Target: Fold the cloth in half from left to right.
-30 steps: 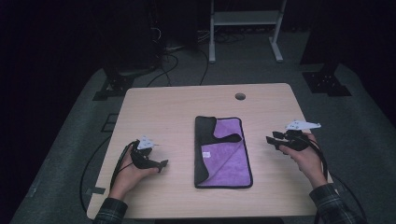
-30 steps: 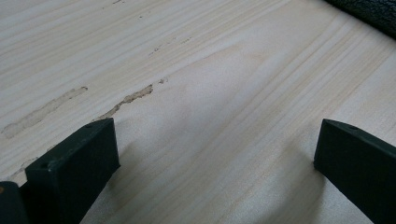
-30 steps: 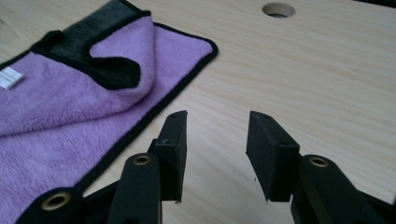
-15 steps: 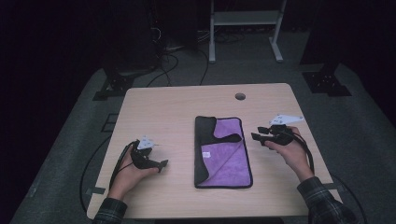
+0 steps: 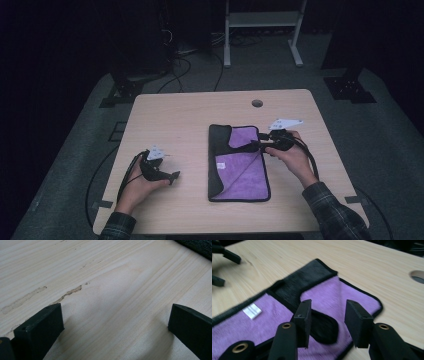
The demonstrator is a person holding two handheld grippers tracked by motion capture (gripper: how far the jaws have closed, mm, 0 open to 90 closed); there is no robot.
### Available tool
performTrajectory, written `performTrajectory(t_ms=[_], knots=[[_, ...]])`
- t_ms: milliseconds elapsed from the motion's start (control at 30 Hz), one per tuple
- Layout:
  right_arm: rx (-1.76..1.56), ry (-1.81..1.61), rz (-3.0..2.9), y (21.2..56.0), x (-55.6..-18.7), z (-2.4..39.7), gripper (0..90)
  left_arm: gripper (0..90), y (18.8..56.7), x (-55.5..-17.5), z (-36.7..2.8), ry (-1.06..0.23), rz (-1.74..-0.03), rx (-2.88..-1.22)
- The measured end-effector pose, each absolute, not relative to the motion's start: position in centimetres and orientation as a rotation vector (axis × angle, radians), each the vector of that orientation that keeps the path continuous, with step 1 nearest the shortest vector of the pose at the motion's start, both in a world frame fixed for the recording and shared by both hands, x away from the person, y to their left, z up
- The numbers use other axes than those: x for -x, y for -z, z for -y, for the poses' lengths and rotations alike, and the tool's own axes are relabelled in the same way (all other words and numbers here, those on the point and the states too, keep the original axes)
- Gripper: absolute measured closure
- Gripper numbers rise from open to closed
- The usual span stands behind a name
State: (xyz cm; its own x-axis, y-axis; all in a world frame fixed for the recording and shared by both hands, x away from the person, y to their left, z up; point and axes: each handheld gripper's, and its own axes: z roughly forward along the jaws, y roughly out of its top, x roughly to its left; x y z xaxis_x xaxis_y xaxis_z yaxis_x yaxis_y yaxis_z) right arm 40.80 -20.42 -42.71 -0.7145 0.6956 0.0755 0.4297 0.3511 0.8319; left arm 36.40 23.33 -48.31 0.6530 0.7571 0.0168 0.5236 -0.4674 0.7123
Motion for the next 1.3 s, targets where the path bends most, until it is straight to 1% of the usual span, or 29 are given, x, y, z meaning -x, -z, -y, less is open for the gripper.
performTrajectory(t_ms=[367,667,767,867,1000,1033,1100,1133,1167,1200,1233,1300], knots=[[-0.948,-1.320,-2.400,43.3,-42.5,16.5,58.7,0.0,48.3,-36.4,-23.3,-0.438,-0.989,-2.175],[-0.914,-1.292,-2.473,45.0,-43.9,13.1,63.1,0.0,48.3,-36.4,-23.3,-0.438,-0.990,-2.175],[-0.917,-1.278,-2.485,45.3,-44.0,12.7,64.0,0.0,48.3,-36.4,-23.3,-0.438,-0.989,-2.175],[-0.905,-1.248,-2.503,46.0,-44.3,12.2,67.1,0.0,48.3,-36.4,-23.3,-0.438,-0.989,-2.175],[-0.900,-1.223,-2.515,46.4,-44.4,12.0,68.0,0.0,48.3,-36.4,-23.3,-0.438,-0.989,-2.174],[-0.896,-1.203,-2.523,46.7,-44.4,11.8,70.9,0.0,48.3,-36.4,-23.3,-0.438,-0.989,-2.175],[-0.889,-1.189,-2.525,46.8,-44.4,11.8,71.9,0.0,48.3,-36.4,-23.3,-0.438,-0.989,-2.174],[-0.893,-1.182,-2.529,46.9,-44.5,11.8,77.0,0.0,48.3,-36.4,-23.3,-0.438,-0.989,-2.175],[-0.893,-1.182,-2.529,46.9,-44.5,11.8,77.0,0.0,48.3,-36.4,-23.3,-0.438,-0.989,-2.175],[-0.899,-1.187,-2.530,46.9,-44.5,11.8,79.9,0.0,48.3,-36.4,-23.3,-0.438,-0.989,-2.174],[-0.899,-1.198,-2.528,46.9,-44.6,11.9,84.9,0.0,48.3,-36.4,-23.3,-0.438,-0.990,-2.175],[-0.896,-1.199,-2.526,46.8,-44.6,11.9,85.4,0.0,48.3,-36.4,-23.3,-0.438,-0.990,-2.175]])
